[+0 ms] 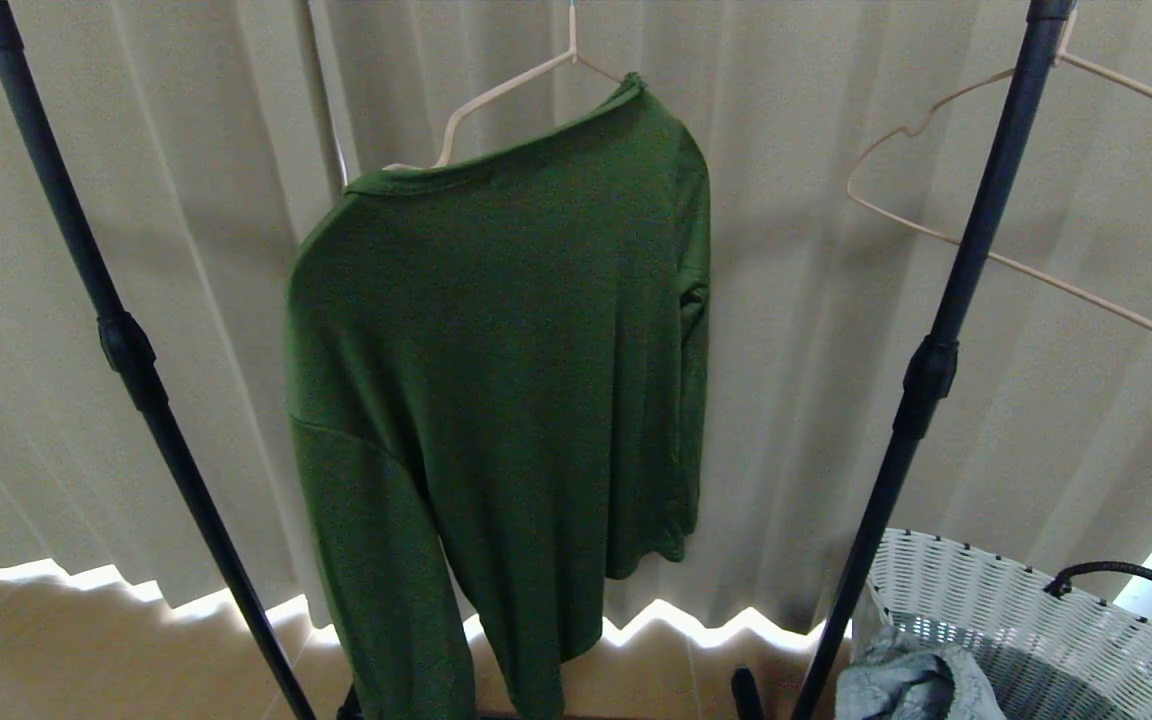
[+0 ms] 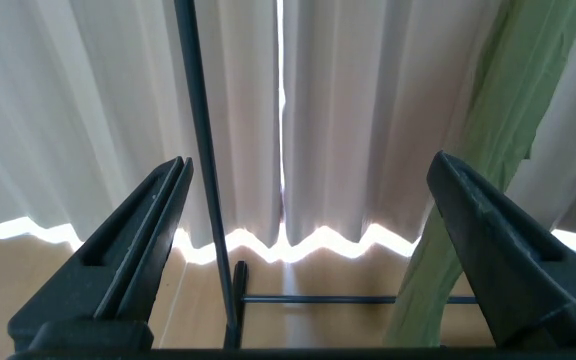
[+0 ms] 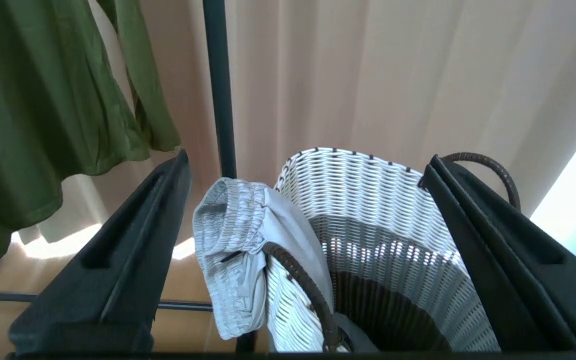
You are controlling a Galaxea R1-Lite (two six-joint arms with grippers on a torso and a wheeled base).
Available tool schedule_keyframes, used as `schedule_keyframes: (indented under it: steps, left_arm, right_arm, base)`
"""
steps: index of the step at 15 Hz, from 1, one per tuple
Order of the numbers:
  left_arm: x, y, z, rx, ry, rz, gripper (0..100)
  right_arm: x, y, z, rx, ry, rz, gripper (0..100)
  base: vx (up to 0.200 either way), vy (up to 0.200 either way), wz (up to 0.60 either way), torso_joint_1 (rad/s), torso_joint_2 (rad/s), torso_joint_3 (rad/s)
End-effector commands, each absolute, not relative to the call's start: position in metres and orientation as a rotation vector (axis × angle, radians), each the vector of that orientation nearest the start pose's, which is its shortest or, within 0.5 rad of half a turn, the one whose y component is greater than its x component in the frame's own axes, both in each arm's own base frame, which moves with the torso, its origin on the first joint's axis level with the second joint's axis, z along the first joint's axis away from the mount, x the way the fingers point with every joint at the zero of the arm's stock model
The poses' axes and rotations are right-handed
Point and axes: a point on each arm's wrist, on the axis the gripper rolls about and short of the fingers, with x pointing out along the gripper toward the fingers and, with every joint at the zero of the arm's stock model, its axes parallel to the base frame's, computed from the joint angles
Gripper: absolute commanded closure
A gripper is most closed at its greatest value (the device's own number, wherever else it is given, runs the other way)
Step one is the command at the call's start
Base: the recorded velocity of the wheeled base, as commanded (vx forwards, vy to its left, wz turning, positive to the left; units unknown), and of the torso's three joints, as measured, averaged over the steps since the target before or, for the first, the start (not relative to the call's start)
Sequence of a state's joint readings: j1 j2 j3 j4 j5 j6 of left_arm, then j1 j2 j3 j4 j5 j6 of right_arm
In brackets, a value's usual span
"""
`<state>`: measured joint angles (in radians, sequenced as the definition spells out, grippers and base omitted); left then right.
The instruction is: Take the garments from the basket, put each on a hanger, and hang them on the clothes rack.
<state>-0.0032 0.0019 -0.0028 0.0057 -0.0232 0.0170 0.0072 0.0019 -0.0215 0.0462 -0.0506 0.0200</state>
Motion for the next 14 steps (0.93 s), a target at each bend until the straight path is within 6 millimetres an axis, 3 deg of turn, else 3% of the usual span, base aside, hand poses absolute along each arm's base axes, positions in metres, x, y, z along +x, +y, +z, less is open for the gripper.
schedule_keyframes:
  steps: [1, 12, 14]
  left_arm:
    - [-0.023, 0.000, 0.076, 0.017, 0.004, -0.026, 0]
    - [-0.023, -0.001, 0.076, 0.035, 0.008, -0.040, 0]
    - [-0.023, -0.001, 0.076, 0.055, 0.007, -0.039, 0]
  right_arm:
    - [-0.024, -0.001, 0.077, 0.019, 0.026, -0.043, 0]
    - [-0.025, -0.001, 0.077, -0.007, 0.025, -0.046, 0]
    - [-0.028, -0.001, 0.097, -0.100, 0.008, -0.010, 0]
  base:
    - [0.000, 0.000, 0.00, 0.000, 0.00, 0.000]
    - [0.000, 0.000, 0.00, 0.000, 0.00, 0.000]
    - [0.000, 0.000, 0.00, 0.000, 0.00, 0.000]
